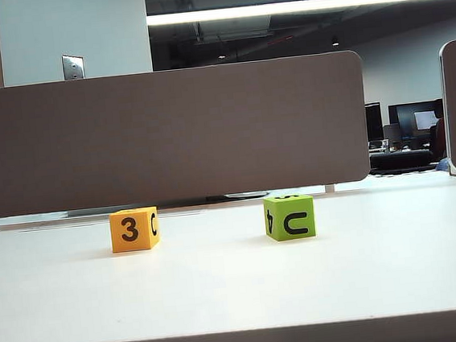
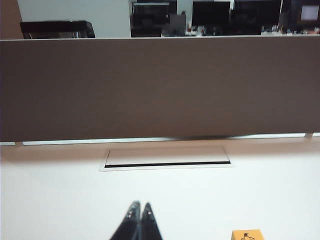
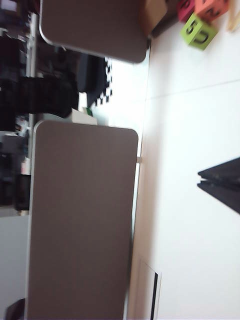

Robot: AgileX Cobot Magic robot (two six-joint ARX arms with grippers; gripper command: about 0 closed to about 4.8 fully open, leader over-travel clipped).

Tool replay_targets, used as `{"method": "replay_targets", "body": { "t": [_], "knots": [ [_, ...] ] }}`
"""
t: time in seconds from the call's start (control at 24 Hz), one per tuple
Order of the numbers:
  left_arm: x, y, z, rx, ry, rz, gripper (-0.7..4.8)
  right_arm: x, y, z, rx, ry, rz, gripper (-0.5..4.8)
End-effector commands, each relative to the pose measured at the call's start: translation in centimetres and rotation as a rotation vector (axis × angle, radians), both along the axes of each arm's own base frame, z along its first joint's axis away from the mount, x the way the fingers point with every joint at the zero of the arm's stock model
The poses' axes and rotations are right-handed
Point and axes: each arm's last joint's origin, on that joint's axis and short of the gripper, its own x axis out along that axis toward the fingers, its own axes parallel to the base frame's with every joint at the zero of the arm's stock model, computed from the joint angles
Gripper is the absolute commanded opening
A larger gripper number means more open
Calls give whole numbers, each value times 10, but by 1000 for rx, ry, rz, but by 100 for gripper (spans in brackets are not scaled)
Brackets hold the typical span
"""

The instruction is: Stack the letter block on the right onto the letter block on the left.

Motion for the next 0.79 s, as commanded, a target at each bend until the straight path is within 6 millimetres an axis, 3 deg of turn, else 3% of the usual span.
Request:
{"method": "replay_targets", "body": {
  "t": [0.04,0.37,0.54,0.79],
  "knots": [
    [19,-1,7,21,35,-56,-5,28,3,12,-13,7,67,-2],
    [61,-13,-3,43,106,-191,-5,87,28,-1,-2,167,242,-2],
    [95,-15,-22,-23,253,-211,-5,135,49,-24,-9,397,267,-3],
    [120,-16,-40,-137,369,-194,-5,162,70,-36,4,483,239,-4]
  ]
}}
